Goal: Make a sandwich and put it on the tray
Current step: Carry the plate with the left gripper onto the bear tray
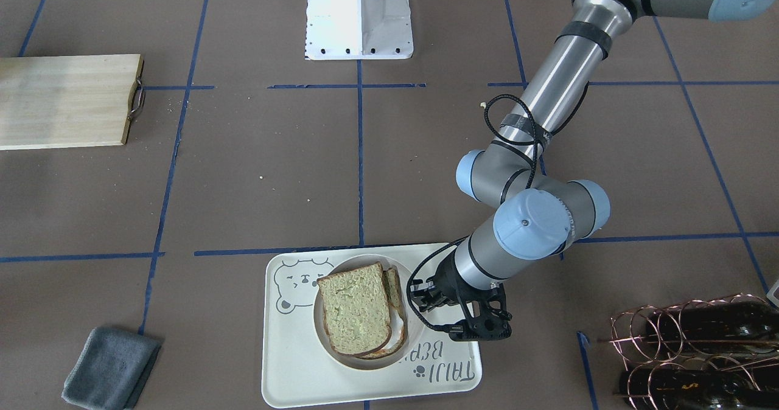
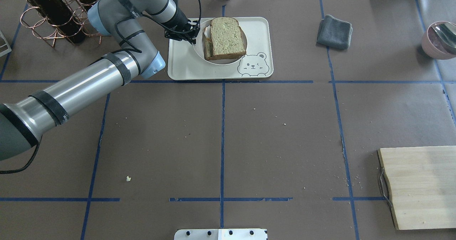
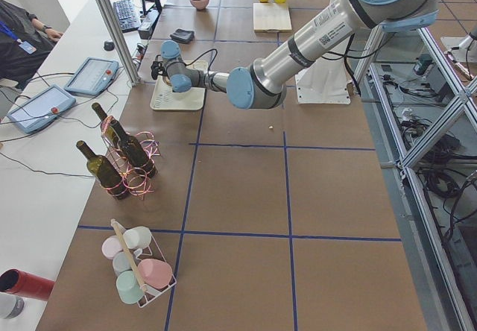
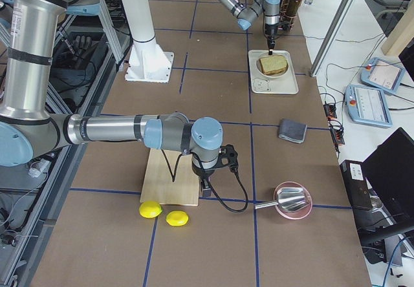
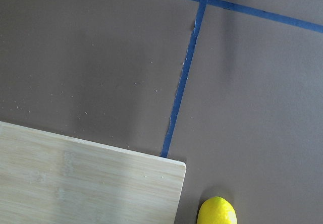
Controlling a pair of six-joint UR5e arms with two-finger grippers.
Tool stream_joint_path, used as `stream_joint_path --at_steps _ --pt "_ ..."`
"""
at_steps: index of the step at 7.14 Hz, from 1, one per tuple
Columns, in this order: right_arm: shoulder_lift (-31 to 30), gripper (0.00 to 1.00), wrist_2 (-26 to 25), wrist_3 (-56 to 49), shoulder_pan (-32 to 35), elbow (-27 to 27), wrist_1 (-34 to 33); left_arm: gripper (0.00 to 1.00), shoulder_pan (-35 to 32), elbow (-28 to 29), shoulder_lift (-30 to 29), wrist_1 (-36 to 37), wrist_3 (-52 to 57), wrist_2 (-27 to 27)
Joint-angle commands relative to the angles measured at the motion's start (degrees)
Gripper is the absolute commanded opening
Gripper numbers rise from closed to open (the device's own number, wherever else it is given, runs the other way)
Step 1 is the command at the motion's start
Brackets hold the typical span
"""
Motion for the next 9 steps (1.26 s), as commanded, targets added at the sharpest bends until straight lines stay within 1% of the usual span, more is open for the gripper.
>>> stream_joint_path --at_steps 1,2,3,4,5,6,7,8,9 --pt "0.01 1.0 0.07 0.1 0.0 -0.13 0.05 0.31 0.4 3.49 -1.39 -3.43 -0.02 2.59" --pt "0.1 1.0 -0.02 0.1 0.0 -0.13 -0.04 0.99 0.48 3.49 -1.39 -4.05 0.16 2.86" --pt "0.36 1.0 -0.02 0.01 0.0 -0.22 0.05 1.0 0.31 2.19 -1.31 -3.88 0.94 2.86" --pt "0.71 1.0 -0.54 0.01 0.0 -0.22 0.05 1.0 0.14 -2.09 -0.17 -2.84 1.91 2.86" --pt "1.15 1.0 -0.64 0.01 0.0 -0.22 0.05 1.0 0.05 -14.92 7.06 1.87 2.61 2.6" --pt "1.24 1.0 -0.64 0.01 0.0 -0.74 0.05 1.0 -0.39 -27.06 12.18 10.62 6.27 2.34" --pt "1.42 1.0 -0.72 0.01 0.0 -1.53 0.05 1.0 -0.92 -34.75 15.19 17.58 7.79 2.16" --pt "2.11 1.0 -0.72 -0.08 0.0 -1.97 0.05 1.0 -1.62 -46.23 23.4 21.74 11.2 0.59" --pt "2.12 1.0 -0.64 0.01 0.0 -1.98 0.05 1.0 -4.32 -57.22 30.96 28.31 18.02 -1.42"
